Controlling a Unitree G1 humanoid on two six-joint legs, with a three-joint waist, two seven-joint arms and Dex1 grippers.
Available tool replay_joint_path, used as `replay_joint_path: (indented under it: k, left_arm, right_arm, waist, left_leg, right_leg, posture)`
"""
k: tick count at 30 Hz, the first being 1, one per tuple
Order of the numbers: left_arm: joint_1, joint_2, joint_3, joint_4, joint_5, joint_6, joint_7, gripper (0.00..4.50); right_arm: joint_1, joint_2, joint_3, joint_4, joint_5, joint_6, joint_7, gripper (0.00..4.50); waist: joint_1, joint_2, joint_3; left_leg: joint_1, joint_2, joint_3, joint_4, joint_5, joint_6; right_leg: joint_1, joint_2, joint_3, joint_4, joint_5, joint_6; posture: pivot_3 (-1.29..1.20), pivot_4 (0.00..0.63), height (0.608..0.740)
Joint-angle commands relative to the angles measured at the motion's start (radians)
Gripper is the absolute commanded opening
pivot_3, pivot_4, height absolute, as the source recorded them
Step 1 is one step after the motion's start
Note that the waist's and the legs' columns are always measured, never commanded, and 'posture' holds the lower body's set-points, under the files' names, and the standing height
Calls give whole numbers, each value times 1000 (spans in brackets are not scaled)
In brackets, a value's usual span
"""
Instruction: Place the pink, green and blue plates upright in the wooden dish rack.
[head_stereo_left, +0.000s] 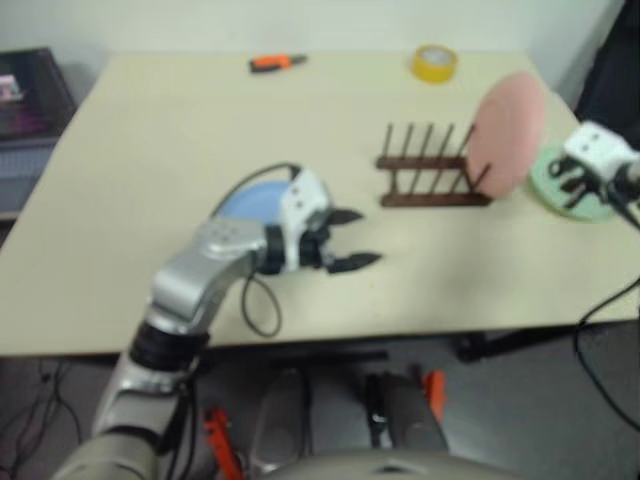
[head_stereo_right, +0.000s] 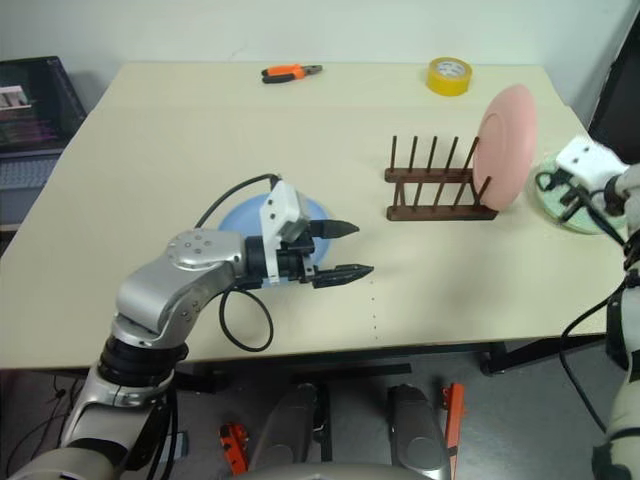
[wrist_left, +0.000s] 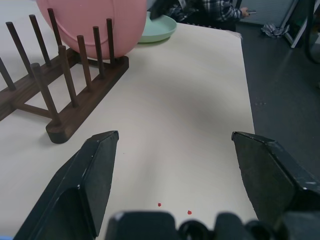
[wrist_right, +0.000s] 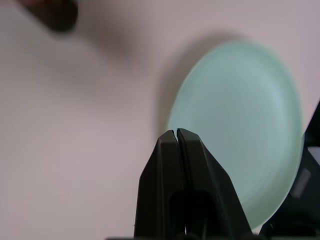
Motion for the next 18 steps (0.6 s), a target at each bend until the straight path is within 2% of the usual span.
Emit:
replay_joint_path:
  k: [1, 3, 6, 11, 17, 18]
  left_arm:
    - [-27, 0, 17, -19, -9, -18, -1, 3998]
    - [-36, -2, 15, -9, -6, -22, -4, 3998]
    - [-47, -4, 10, 4, -1, -30, -8, 3998]
    - [-66, 8, 15, 18, 0, -38, -21, 3998]
    - [-74, 3, 3, 37, 8, -56, -30, 3998]
    - [-77, -2, 1, 40, 8, -57, -29, 3998]
  right_arm:
    - [-34, -38, -9, -51, -3, -62, 30, 14]
    - [-54, -36, 10, -37, -28, -88, 25, 14]
    - [-97, -28, 55, 14, -83, -101, 16, 574]
    - [-175, -30, 163, 143, -217, -130, -34, 2304]
    - [-219, -1, 184, 236, -237, -153, 9, 4390]
    - [-222, 7, 181, 244, -234, -157, 22, 4473]
  waist:
    - [0, 0, 0]
    - [0, 0, 0]
    - [0, 0, 0]
    - [0, 0, 0]
    - [-2, 0, 0]
    - [-3, 0, 0]
  left_leg:
    - [0, 0, 0, 0, 0, 0]
    - [0, 0, 0, 0, 0, 0]
    - [0, 0, 1, 0, 0, 0]
    - [0, 0, 1, 0, 0, 0]
    - [0, 0, 2, -1, 0, 0]
    - [0, 0, 2, -1, 0, 0]
  right_leg:
    - [0, 0, 0, 0, 0, 0]
    - [0, 0, 0, -1, 0, 0]
    - [0, -1, 1, -1, 0, 0]
    - [-1, -1, 1, -1, 0, 0]
    - [-1, -1, 1, -1, 0, 0]
    - [-1, -1, 1, 0, 0, 0]
  posture:
    - [0, 150, 740]
    - [0, 150, 740]
    - [0, 150, 740]
    - [0, 150, 740]
    - [0, 150, 740]
    - [0, 150, 740]
